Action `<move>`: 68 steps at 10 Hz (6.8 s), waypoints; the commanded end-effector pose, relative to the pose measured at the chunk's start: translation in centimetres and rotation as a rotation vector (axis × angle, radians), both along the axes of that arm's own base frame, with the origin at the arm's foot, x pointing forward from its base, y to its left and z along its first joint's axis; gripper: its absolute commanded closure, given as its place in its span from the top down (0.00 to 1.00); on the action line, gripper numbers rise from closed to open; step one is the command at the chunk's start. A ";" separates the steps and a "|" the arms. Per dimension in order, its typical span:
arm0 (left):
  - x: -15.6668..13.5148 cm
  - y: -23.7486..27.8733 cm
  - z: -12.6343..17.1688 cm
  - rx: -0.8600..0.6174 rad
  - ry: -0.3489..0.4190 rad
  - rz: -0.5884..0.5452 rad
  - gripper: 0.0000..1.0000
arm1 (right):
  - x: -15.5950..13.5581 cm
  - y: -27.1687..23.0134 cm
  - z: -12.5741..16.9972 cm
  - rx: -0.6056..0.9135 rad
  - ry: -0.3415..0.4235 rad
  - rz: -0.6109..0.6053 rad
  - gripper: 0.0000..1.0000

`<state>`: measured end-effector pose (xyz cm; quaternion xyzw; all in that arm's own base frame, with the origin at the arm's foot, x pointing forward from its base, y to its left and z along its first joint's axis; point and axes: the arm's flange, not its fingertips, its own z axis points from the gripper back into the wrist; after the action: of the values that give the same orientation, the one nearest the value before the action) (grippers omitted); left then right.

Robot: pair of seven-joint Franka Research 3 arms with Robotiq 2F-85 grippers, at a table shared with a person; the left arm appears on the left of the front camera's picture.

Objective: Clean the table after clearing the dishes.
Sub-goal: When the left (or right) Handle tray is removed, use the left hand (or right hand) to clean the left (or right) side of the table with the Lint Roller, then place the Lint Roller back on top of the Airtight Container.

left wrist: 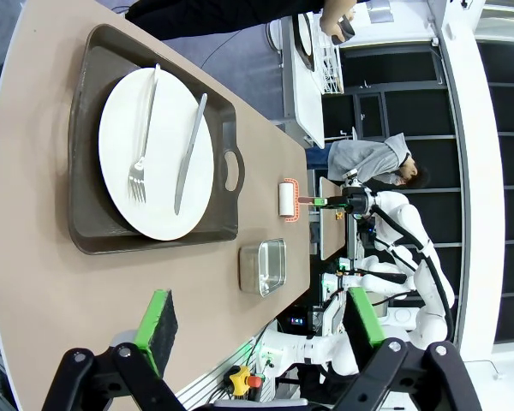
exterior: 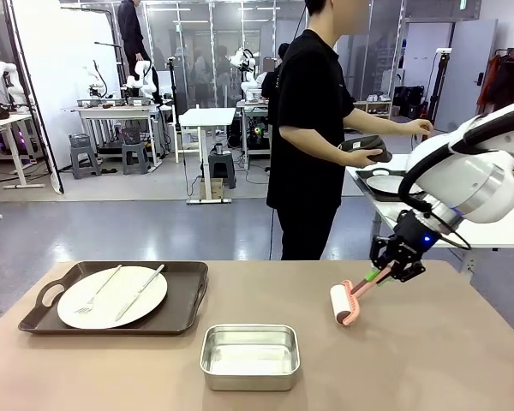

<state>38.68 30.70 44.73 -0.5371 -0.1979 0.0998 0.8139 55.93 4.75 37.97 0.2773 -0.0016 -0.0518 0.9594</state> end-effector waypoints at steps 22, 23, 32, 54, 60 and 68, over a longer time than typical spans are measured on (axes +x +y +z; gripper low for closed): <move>-0.2 0.2 0.1 0.001 -0.013 -0.001 1.00 | -3.5 -26.0 1.0 -0.068 0.037 0.031 0.23; -0.2 0.2 0.1 0.001 -0.013 -0.001 1.00 | -3.9 -26.1 1.4 -0.093 0.047 0.020 0.23; -0.2 0.2 0.1 0.001 -0.013 -0.001 1.00 | -8.7 -20.4 8.7 -0.197 0.010 0.003 0.23; -0.2 0.2 0.1 0.001 -0.013 -0.001 1.00 | -9.5 -14.2 13.2 -0.375 -0.086 0.154 0.23; -0.2 0.2 0.1 0.001 -0.013 -0.001 1.00 | -7.1 4.1 15.5 -0.682 -0.149 0.540 0.23; -0.2 0.2 0.1 0.001 -0.013 -0.001 1.00 | -12.4 20.0 18.7 -0.683 -0.301 1.080 0.23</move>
<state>38.68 30.69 44.73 -0.5371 -0.1978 0.0997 0.8139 44.55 25.58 56.92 -0.0987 -0.0185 0.4454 0.8897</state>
